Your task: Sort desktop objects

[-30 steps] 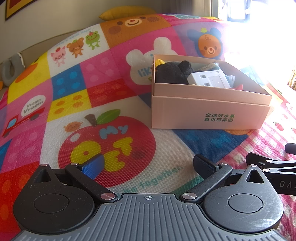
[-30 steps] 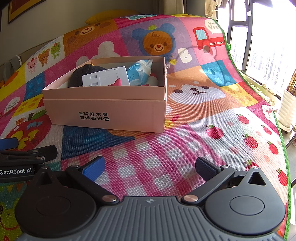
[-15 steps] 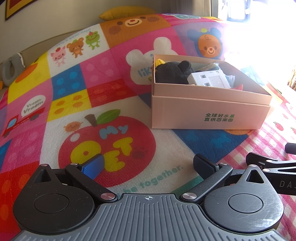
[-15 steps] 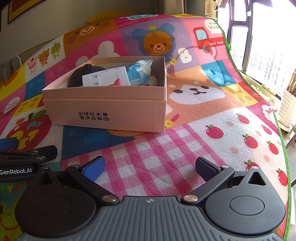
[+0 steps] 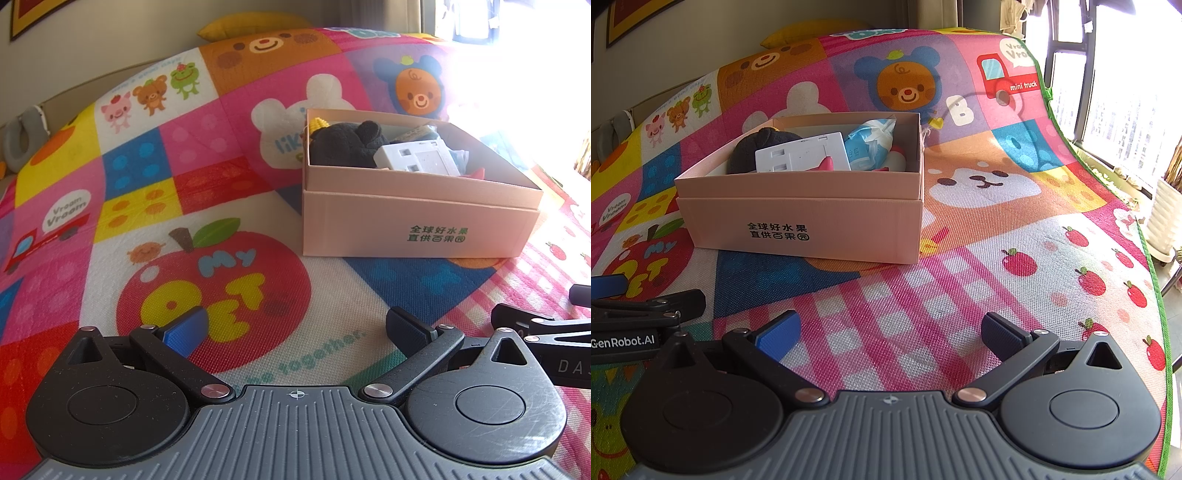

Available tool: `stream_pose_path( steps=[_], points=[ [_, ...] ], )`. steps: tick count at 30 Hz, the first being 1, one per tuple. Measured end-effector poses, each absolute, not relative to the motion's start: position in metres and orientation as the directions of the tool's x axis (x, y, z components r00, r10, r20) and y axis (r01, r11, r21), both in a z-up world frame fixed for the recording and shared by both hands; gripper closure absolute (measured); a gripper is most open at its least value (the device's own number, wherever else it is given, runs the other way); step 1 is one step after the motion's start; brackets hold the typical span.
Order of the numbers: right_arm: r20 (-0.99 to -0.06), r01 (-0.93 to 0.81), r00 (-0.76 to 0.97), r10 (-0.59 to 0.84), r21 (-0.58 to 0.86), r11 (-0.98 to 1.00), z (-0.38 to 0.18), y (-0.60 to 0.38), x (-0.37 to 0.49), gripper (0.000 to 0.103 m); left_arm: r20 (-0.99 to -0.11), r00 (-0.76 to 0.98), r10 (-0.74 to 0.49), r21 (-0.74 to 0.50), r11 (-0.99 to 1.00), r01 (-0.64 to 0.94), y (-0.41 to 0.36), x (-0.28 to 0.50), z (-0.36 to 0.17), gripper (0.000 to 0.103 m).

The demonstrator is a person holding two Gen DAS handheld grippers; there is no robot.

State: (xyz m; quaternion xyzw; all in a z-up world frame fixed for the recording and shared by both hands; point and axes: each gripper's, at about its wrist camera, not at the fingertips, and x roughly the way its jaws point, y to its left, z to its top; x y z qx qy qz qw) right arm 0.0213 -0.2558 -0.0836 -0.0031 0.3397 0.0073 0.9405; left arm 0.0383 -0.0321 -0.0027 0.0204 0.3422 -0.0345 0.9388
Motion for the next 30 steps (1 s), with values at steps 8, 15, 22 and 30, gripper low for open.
stream_pose_path(
  steps=[8, 15, 22, 30],
  points=[
    [-0.639, -0.016, 0.769, 0.012, -0.001, 1.000, -0.0836, -0.2559, 0.0213, 0.000, -0.644, 0.763, -0.051, 0.014, 0.997, 0.079, -0.0322, 0.0383, -0.0027, 0.000],
    [-0.639, -0.016, 0.769, 0.012, -0.001, 1.000, -0.0836, -0.2558, 0.0213, 0.000, -0.644, 0.763, -0.055, 0.009, 0.997, 0.079, -0.0320, 0.0383, -0.0025, 0.000],
    [-0.639, -0.016, 0.769, 0.012, -0.001, 1.000, -0.0836, -0.2559, 0.0214, 0.000, -0.663, 0.744, -0.075, 0.010, 0.994, 0.110, -0.0293, 0.0403, 0.0000, 0.000],
    [-0.639, -0.016, 0.769, 0.012, -0.001, 1.000, -0.0837, -0.2558, 0.0216, 0.000, -0.693, 0.715, -0.096, 0.002, 0.991, 0.135, -0.0261, 0.0360, 0.0024, 0.000]
  ],
)
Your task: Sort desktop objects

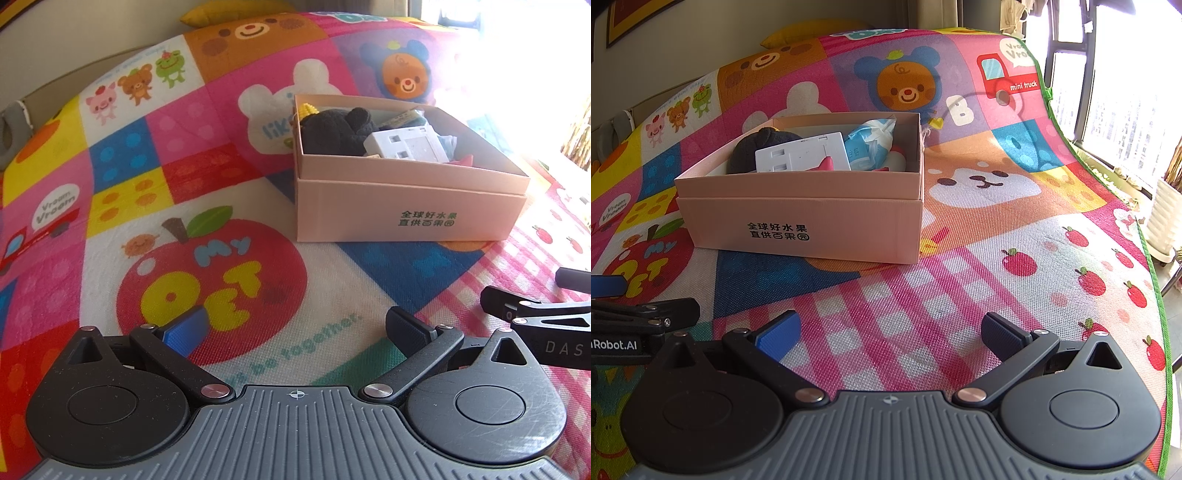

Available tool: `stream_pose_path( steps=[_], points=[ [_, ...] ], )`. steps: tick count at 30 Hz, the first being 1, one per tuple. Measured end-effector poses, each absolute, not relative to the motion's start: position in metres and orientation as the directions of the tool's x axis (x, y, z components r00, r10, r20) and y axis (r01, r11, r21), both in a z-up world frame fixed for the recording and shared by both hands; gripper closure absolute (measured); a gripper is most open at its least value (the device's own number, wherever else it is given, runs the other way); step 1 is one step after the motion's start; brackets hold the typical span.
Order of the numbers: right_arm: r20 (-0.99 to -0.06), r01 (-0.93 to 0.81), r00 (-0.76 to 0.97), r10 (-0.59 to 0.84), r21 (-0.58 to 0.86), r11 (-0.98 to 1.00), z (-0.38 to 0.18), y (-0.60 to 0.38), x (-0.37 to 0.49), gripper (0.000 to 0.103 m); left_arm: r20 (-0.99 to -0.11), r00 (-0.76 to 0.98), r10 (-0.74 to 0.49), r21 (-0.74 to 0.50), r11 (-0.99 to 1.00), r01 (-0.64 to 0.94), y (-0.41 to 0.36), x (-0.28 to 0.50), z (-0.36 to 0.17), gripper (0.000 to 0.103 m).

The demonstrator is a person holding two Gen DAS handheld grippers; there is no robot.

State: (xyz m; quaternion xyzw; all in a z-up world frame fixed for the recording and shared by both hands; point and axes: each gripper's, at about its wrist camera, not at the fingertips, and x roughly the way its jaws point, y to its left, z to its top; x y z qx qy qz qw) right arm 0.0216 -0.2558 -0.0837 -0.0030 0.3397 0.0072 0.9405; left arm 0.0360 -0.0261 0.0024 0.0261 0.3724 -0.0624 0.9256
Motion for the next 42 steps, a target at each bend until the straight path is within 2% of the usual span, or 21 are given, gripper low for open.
stream_pose_path(
  steps=[42],
  points=[
    [-0.639, -0.015, 0.769, 0.011, -0.001, 1.000, -0.0836, -0.2558, 0.0218, 0.000, -0.689, 0.718, -0.099, -0.007, 0.992, 0.130, -0.0248, 0.0348, 0.0019, 0.000]
  ],
)
